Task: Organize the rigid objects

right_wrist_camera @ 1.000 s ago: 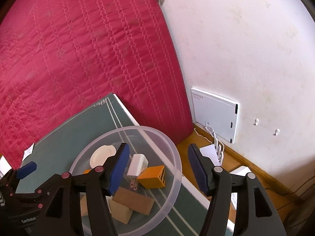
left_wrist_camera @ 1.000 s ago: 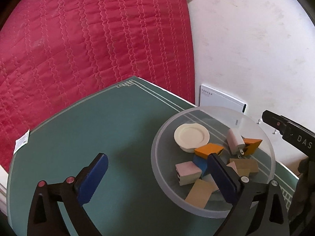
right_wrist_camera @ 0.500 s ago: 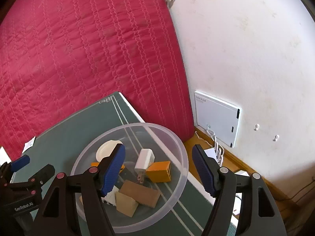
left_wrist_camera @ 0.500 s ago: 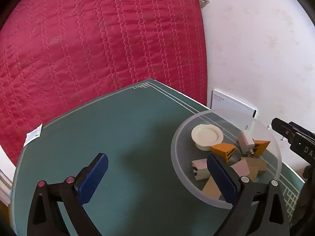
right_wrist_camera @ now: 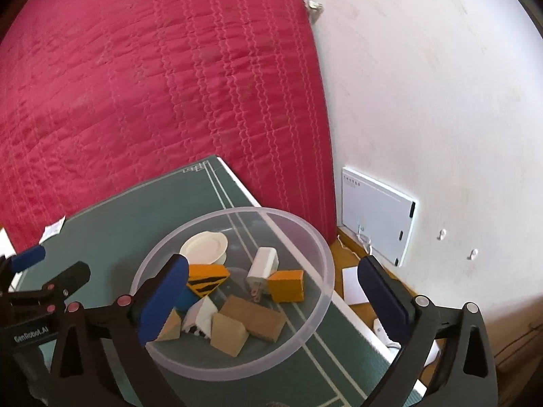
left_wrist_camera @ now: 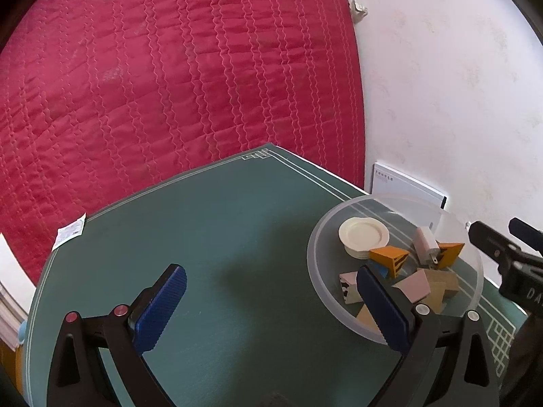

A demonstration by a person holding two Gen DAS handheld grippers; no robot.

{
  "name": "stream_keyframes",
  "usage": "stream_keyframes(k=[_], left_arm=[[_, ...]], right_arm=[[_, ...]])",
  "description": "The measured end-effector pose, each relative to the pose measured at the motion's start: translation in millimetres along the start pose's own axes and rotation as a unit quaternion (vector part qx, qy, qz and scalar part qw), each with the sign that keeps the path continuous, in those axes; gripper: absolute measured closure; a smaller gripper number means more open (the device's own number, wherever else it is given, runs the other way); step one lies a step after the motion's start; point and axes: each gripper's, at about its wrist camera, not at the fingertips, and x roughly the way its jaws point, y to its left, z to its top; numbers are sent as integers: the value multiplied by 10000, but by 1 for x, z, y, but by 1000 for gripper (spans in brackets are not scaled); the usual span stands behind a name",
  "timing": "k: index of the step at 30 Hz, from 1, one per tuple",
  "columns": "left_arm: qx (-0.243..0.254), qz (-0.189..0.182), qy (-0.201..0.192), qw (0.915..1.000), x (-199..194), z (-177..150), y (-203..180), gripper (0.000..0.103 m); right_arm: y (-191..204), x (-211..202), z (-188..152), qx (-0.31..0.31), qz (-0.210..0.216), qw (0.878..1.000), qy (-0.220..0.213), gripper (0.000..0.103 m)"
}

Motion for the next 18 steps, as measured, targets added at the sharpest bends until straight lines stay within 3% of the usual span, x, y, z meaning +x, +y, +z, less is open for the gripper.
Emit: stream_keyframes(k=[11, 18], left_arm=[[122, -7, 31, 9999, -8, -9, -4, 1], [206, 43, 62, 9998, -8, -13, -11, 1]], right_arm=[[24, -17, -20, -816, -260, 9962, -144, 0], [20, -13, -21, -803, -346, 9962, -36, 0]])
